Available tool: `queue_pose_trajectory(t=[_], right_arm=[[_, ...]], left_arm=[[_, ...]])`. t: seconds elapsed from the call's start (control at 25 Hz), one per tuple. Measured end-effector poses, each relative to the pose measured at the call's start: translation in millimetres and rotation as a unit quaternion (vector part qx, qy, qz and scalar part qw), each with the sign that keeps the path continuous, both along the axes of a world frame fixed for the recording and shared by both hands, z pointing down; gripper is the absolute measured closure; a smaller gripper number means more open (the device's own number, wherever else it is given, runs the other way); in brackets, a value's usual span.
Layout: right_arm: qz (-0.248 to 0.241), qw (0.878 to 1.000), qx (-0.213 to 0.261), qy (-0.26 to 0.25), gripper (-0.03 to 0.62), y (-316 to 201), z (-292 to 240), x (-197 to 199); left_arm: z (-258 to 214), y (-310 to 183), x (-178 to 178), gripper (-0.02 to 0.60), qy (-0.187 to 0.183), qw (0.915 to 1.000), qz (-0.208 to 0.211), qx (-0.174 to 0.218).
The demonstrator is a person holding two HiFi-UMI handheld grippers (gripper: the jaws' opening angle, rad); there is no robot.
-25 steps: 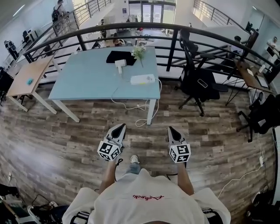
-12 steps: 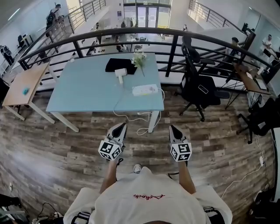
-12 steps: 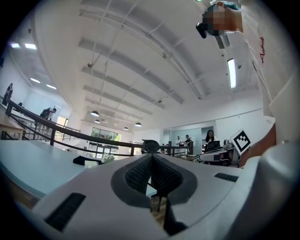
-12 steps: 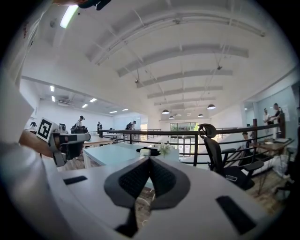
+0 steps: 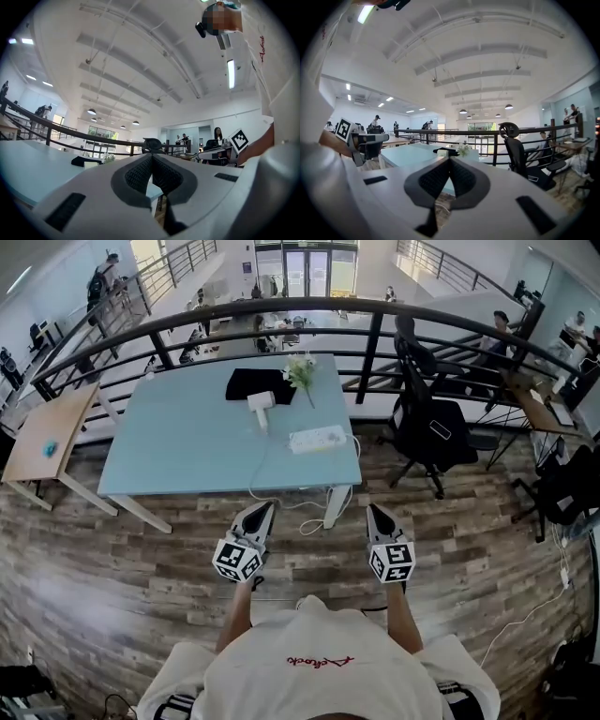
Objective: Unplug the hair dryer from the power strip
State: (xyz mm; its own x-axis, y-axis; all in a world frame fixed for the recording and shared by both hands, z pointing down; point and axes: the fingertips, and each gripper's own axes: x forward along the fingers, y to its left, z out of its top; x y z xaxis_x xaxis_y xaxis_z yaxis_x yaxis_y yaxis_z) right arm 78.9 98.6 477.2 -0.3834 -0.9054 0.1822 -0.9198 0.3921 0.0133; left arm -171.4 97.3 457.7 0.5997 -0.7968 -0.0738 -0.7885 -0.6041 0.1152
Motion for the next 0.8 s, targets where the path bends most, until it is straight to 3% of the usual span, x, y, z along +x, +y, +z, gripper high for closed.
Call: queue_pose_trajectory(t=[0.8], right_arm=[[-0.005, 1.0, -0.013, -0.007, 0.577, -42, 25, -21]], left_arm=[[22, -45, 0, 0.572, -0.006, 0.9997, 0.018, -0.012]])
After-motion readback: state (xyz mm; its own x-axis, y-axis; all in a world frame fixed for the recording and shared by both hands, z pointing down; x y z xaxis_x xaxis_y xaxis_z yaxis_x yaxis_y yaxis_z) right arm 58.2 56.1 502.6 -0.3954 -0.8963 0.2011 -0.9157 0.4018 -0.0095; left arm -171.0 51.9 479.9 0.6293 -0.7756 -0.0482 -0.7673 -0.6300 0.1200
